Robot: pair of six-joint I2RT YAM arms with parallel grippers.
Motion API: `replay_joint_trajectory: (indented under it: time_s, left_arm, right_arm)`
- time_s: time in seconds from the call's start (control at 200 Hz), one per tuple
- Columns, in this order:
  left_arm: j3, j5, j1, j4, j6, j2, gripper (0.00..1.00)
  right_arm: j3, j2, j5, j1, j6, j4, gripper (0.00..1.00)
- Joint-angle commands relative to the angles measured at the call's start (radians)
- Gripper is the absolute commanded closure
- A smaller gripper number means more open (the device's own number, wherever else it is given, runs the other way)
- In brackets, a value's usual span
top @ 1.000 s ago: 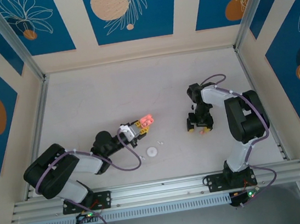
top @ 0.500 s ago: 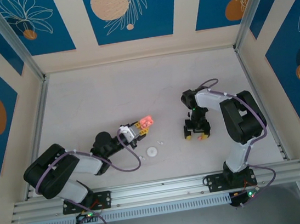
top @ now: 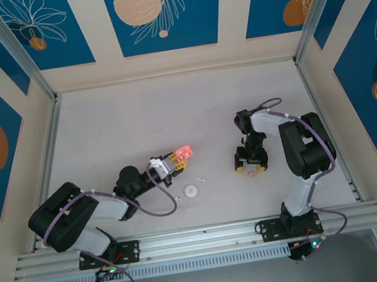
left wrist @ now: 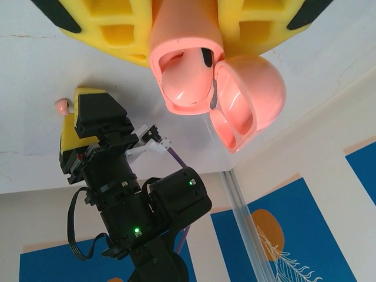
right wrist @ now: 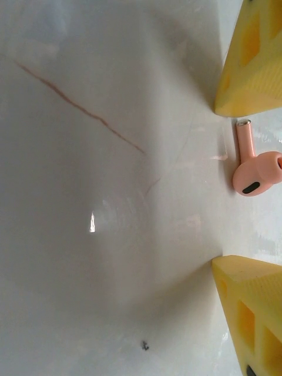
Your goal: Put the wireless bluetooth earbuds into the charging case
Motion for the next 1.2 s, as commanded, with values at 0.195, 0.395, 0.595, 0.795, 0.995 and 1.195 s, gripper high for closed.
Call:
replay_joint_trajectory:
  time_s: [0.195,0.395,0.595,0.795,0.995,1.195]
  left_arm:
    - [0.007,0.009,-0.01,0.022,0.007,-0.007,0.85]
    - [0.007,0.012,-0.011,0.024,0.002,-0.005,0.85]
    - [0.008,0.015,-0.011,0.026,-0.003,-0.006,0.85]
    - [0.007,0.017,-0.011,0.027,-0.004,-0.009,0.84]
    - [0.002,0.014,-0.012,0.027,-0.004,-0.014,0.85]
    - [-0.001,0.007,-0.012,0.021,0.001,-0.025,0.85]
  right_arm:
    - [-0.075,-0.022,-0.074,0.058,0.044,-0.041,0.37]
    - [-0.107,-0.063,-0.084,0.078,0.069,-0.046,0.4]
    - [-0.127,-0.085,-0.116,0.111,0.088,-0.036,0.46]
    - [-0.117,-0.13,-0.106,0.124,0.096,-0.057,0.49]
    - [-0.057,-0.192,-0.024,0.091,0.085,-0.129,0.49]
    - [-0.047,-0.177,-0.023,0.036,0.048,-0.096,0.54]
